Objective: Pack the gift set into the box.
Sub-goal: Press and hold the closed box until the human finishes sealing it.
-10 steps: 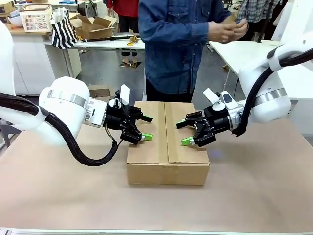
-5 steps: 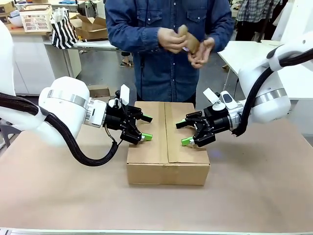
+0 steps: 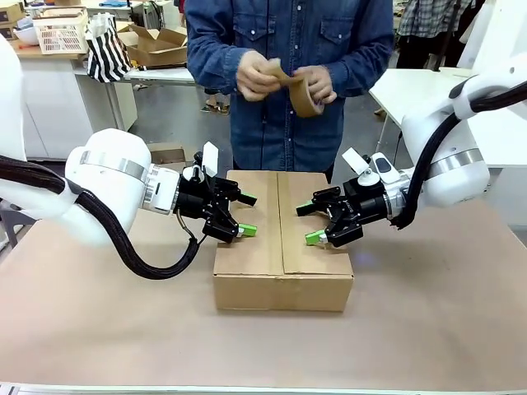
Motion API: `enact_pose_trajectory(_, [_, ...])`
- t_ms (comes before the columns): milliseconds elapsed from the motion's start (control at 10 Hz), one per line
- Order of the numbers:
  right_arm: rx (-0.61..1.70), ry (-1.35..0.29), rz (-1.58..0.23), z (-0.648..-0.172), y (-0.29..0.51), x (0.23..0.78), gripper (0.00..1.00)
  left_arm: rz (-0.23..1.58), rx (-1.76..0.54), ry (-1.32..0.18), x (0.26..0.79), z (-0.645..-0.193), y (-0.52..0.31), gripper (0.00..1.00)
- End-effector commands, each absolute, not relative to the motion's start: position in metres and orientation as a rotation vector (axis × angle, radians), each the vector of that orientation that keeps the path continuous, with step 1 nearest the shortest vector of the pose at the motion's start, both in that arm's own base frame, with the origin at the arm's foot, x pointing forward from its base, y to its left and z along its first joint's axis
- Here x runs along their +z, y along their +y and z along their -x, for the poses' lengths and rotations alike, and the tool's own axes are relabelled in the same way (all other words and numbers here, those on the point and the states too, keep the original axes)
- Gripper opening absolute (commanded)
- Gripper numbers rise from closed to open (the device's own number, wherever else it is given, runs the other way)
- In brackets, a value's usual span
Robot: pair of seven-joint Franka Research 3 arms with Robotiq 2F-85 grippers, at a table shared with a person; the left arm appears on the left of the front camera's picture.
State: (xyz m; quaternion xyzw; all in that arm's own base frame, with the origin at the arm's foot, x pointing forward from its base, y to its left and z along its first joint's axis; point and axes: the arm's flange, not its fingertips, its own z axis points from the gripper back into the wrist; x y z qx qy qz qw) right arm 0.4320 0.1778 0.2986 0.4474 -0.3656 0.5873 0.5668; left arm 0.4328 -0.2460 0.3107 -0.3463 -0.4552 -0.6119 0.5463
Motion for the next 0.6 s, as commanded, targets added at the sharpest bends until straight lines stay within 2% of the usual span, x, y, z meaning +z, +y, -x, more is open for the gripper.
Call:
enact_pose_trajectory(0, [1.383,-0.858,-1.047,-0.4321,0.1775,0.2985,1.00,0.814,-1.461,-1.086,0.3078,-0.4329,-0.2437,1.00])
enact_pose_trajectory(500, [1.383,-0.858,-1.047,-0.4321,0.1775,0.2985,1.00,0.814,-1.461,-1.086,0.3078,-0.4329,-0.2437,1.00])
